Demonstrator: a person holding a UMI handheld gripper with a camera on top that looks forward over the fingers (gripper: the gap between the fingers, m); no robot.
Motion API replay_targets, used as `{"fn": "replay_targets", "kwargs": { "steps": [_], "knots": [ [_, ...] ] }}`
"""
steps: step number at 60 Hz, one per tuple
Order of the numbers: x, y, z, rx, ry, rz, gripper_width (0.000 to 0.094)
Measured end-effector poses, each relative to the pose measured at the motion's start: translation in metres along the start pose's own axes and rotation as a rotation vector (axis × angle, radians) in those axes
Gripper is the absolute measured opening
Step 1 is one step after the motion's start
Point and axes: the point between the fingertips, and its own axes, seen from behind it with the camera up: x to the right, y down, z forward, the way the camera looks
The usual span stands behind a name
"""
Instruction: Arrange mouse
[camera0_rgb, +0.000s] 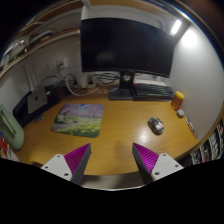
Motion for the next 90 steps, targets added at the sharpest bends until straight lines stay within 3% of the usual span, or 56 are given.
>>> {"fn": "replay_targets", "kwargs": {
  "steps": [18, 29, 54, 90],
  "knots": [
    [0.140, 0.025, 0.018, -0.019, 0.109, 0.036, 0.0865],
    [0.190, 0.031, 0.036, -0.019, 0.069, 0.012, 0.0863],
    [0.232, 0.014, 0.127, 0.036, -0.033, -0.036, 0.0860],
    [0.241, -0.026, 0.214, 0.016, -0.027, -0.019, 0.0865]
  ]
}}
